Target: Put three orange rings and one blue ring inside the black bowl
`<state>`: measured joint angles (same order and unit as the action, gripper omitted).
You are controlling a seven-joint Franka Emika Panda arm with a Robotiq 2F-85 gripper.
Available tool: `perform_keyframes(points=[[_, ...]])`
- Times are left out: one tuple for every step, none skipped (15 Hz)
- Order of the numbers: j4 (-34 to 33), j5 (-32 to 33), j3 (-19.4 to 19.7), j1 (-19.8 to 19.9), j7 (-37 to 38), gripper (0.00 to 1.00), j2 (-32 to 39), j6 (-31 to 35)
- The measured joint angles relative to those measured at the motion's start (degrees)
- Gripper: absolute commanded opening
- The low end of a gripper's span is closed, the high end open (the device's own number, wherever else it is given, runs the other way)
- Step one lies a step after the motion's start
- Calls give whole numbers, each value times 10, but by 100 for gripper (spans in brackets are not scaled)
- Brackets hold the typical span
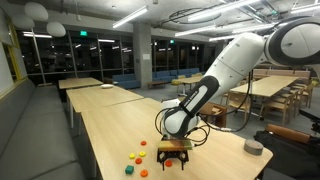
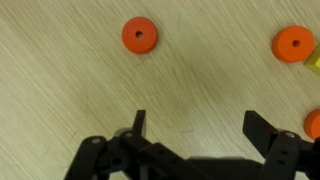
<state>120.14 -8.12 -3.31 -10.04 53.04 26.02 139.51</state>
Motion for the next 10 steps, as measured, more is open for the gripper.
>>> perform_keyframes(points=[[-3, 0, 3, 0, 2, 100, 5, 11], [-6, 0, 6, 0, 5, 100, 9, 22], [-8, 0, 8, -1, 7, 100, 14, 32], [-10, 0, 11, -1, 9, 100, 19, 41], [-13, 0, 14, -1, 12, 100, 23, 48], [-14, 0, 16, -1, 14, 100, 28, 55], [-16, 0, 19, -2, 17, 100, 32, 62], [-18, 0, 21, -2, 19, 100, 37, 65], [-21, 0, 24, -2, 21, 100, 42, 69], [-24, 0, 26, -3, 23, 100, 47, 72]])
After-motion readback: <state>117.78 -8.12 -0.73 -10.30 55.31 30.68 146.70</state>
